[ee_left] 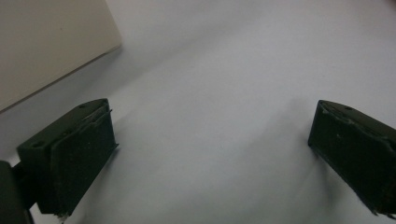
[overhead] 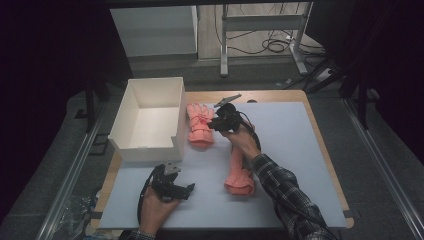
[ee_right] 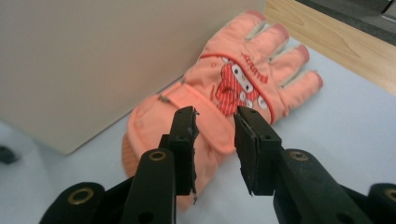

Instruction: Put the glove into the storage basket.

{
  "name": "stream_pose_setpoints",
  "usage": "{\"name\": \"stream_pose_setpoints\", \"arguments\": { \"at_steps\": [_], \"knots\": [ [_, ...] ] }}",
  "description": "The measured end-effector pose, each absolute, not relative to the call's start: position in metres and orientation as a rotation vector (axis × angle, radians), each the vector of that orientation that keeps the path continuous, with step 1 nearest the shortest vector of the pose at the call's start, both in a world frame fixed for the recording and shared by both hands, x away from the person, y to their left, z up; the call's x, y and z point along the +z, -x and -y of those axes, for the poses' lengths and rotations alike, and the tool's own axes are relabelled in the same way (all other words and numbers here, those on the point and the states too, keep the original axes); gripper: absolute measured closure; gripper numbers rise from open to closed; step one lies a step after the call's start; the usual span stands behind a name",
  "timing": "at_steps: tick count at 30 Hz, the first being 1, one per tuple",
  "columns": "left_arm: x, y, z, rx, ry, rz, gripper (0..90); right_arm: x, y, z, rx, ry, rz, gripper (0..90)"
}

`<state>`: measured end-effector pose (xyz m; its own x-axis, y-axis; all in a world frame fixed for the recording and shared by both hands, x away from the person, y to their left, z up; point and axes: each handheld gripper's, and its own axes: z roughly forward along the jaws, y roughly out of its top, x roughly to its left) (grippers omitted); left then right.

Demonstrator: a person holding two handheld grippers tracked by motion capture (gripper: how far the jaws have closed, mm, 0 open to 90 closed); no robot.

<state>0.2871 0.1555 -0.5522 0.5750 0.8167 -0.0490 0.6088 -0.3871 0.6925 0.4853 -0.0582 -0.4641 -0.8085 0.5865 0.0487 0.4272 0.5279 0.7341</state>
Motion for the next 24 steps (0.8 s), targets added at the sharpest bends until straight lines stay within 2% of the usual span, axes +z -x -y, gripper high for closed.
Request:
{"name": "stream_pose_setpoints", "arguments": {
  "at_steps": [5,9,17,20,22,23,24],
  "knots": [
    [-0.552,-0.287,-0.156,0.396,-2.131,-1.131,0.6,-0.47,-0.501,0.043,1.124,-0.88,-2.565,66.0],
    [-0.552,-0.287,-0.156,0.395,-2.13,-1.131,0.6,-0.477,-0.515,0.028,1.098,-0.895,-2.577,61.1],
    [-0.552,-0.287,-0.156,0.395,-2.13,-1.131,0.6,-0.491,-0.527,0.009,1.018,-0.875,-2.612,56.4],
    [-0.552,-0.287,-0.156,0.395,-2.13,-1.131,0.6,-0.497,-0.531,0.005,0.989,-0.909,-2.613,60.7],
    [-0.552,-0.287,-0.156,0.395,-2.129,-1.131,0.6,-0.503,-0.533,0.003,0.961,-0.942,-2.62,65.8],
    [-0.552,-0.287,-0.156,0.395,-2.129,-1.131,0.6,-0.505,-0.533,0.002,0.947,-0.954,-2.623,71.7],
    [-0.552,-0.287,-0.156,0.395,-2.129,-1.131,0.6,-0.505,-0.533,0.002,0.947,-0.954,-2.623,71.7]
  ]
}}
